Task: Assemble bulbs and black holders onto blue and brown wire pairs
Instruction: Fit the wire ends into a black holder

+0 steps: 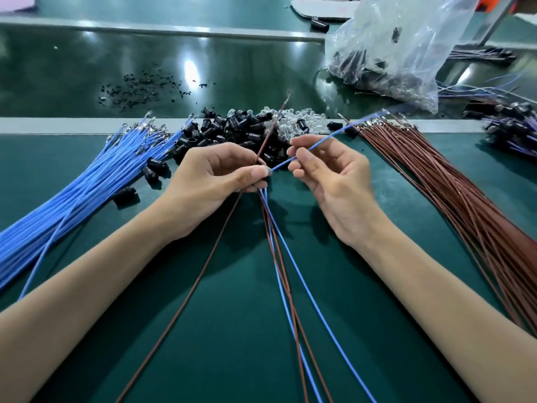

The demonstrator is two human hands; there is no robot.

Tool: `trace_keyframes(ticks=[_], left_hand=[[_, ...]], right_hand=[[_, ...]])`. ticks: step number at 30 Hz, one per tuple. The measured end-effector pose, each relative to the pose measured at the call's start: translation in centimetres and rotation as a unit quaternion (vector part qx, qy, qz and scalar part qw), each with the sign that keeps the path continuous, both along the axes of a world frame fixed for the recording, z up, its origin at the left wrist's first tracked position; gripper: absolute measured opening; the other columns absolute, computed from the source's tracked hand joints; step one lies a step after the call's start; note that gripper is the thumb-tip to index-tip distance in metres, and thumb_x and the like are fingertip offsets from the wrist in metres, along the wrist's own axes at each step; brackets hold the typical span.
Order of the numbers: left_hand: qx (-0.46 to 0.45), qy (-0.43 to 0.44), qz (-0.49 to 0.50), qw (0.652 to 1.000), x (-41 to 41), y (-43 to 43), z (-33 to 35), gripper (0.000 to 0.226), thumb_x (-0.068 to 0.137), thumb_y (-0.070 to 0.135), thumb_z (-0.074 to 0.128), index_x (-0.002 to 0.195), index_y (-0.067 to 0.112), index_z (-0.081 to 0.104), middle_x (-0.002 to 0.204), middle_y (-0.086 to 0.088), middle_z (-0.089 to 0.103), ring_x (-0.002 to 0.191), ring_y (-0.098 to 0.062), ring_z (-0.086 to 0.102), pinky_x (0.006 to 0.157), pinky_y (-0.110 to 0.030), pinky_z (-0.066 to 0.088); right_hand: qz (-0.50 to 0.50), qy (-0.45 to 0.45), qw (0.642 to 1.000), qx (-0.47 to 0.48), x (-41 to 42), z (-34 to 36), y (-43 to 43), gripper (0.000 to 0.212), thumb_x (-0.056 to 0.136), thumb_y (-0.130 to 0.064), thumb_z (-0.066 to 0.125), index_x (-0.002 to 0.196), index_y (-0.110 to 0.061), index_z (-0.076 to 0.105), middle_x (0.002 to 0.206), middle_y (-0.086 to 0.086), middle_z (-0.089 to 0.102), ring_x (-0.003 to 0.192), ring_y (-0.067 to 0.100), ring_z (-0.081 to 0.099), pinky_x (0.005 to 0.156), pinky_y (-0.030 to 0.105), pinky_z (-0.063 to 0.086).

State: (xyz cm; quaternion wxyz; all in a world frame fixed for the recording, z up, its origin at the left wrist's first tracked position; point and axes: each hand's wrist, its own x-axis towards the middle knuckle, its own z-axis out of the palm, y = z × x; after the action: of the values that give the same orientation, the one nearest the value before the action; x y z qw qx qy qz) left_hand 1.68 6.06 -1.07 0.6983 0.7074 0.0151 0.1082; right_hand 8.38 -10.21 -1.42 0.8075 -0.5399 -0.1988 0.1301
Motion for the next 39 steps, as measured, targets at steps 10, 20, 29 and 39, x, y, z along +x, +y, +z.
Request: trace_keyframes(ticks=[10, 20, 29, 39], left_hand=[[0.081, -0.016, 0.017, 0.996, -0.09, -0.32, 0.07, 0.02, 0.065, 0.017, 0.073, 0.082, 0.009, 0.066, 0.073, 0.008, 0.07, 0.069, -0.003, 0.064, 0.071, -0.012, 0.05], [0.104, -0.005, 0.021, 0.994, 0.05, -0.56, -0.05, 0.019, 0.065, 0.026, 0.074, 0.079, 0.014, 0.068, 0.071, 0.008, 0.071, 0.066, -0.002, 0.062, 0.067, -0.012, 0.049], [0.106, 0.001, 0.027, 0.994, -0.03, -0.8, 0.0, 0.022, 0.065, 0.026, 0.074, 0.08, 0.011, 0.068, 0.076, -0.001, 0.071, 0.069, -0.006, 0.063, 0.07, -0.016, 0.05], [0.132, 0.006, 0.026, 0.991, -0.31, -0.9, 0.2, 0.024, 0.069, 0.026, 0.073, 0.082, 0.006, 0.07, 0.076, -0.007, 0.071, 0.068, -0.007, 0.062, 0.068, -0.016, 0.05]], right_hand=[[-0.06, -0.085, 0.993, -0.061, -0.5, -0.14, 0.5, 0.022, 0.092, 0.007, 0.055, 0.093, -0.014, 0.048, 0.078, -0.001, 0.07, 0.068, 0.01, 0.069, 0.067, 0.017, 0.052], [-0.087, -0.093, 0.989, -0.075, -0.52, -0.03, 0.28, 0.019, 0.092, 0.005, 0.055, 0.087, -0.013, 0.055, 0.075, 0.001, 0.065, 0.066, 0.008, 0.066, 0.065, 0.019, 0.051], [-0.052, -0.147, 0.981, -0.119, -0.8, -0.06, 0.27, 0.019, 0.09, 0.006, 0.058, 0.085, -0.013, 0.057, 0.076, 0.001, 0.064, 0.065, 0.007, 0.065, 0.067, 0.017, 0.051], [-0.054, -0.159, 0.968, -0.187, -0.88, -0.2, 0.38, 0.026, 0.086, 0.002, 0.063, 0.077, -0.022, 0.06, 0.067, -0.01, 0.064, 0.059, 0.005, 0.061, 0.062, 0.017, 0.049]])
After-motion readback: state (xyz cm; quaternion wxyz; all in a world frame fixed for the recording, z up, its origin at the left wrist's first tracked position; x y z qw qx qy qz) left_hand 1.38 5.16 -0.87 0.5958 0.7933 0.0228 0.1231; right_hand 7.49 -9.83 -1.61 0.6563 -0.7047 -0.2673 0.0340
